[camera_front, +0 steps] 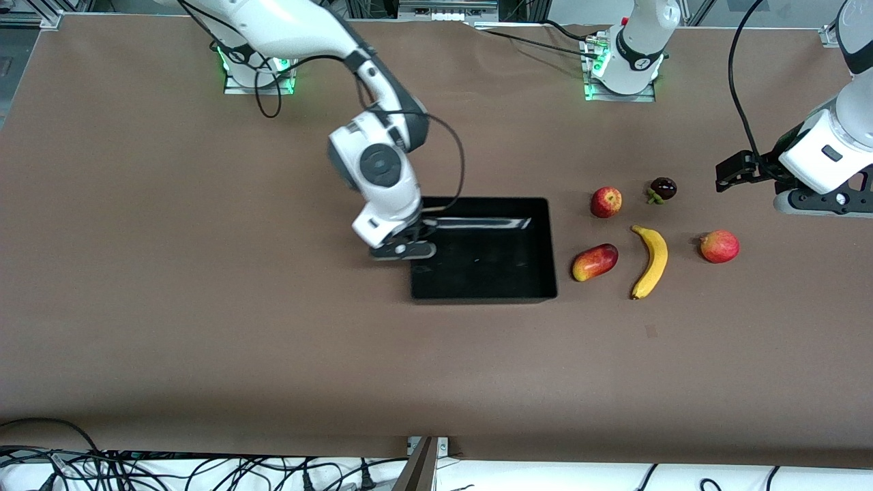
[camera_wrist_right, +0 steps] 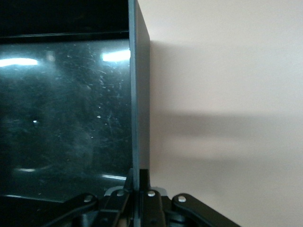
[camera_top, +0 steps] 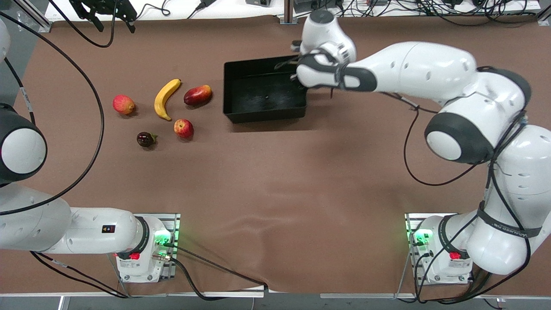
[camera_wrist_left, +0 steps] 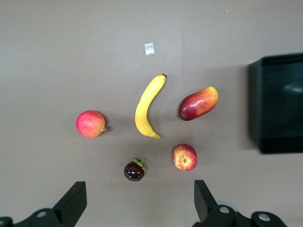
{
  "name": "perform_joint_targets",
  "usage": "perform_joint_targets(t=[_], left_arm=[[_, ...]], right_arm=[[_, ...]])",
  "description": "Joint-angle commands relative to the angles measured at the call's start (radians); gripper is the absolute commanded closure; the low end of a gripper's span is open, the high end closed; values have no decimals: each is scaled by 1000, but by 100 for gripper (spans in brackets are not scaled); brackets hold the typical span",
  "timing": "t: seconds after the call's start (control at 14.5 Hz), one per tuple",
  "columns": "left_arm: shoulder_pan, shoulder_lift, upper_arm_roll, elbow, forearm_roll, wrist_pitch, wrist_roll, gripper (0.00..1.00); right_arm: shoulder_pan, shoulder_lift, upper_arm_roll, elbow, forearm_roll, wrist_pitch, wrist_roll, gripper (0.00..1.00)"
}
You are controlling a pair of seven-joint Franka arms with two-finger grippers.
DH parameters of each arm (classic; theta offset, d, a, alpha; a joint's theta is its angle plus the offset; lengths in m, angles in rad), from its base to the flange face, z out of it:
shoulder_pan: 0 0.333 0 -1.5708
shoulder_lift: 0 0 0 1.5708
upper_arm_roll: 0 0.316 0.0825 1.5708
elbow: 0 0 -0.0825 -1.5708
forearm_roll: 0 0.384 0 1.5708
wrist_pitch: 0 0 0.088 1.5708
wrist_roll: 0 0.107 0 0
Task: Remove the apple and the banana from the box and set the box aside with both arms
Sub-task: 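Drag the empty black box away from the fruits with the right gripper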
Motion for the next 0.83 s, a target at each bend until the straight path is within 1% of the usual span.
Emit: perform_joint_targets(t=[0.0,0.21,0.28,0.34,0.48,0.55,0.69,0.76], left_arm=[[5,-9,-1,6,-5,-1,23,0],[5,-10,-1,9,-5,1,21,0],[5,-9,-1,9,-5,2,17,0],[3,-7,-1,11,-5,5,15,0],[3,-4,-1,11,-5,4,12,0],[3,-3,-1,9,-5,2,10,0],[3,-3,-1,5,-5,-2,9,0],[3,-3,-1,3,-5,-2,9,0]], right_arm=[[-125,-120,5,-21,45,-159,-163,100],[-257,-179,2,-41,57,-271,-337,100],[-291,-208,0,-64,59,-288,-370,100],[-325,-246,-3,-113,59,-282,-394,100],[-401,-317,-33,-217,68,-258,-553,100],[-428,-334,-65,-265,75,-241,-629,100],[-433,-376,-142,-389,77,-151,-745,100],[-433,-398,-162,-461,77,-83,-769,100]])
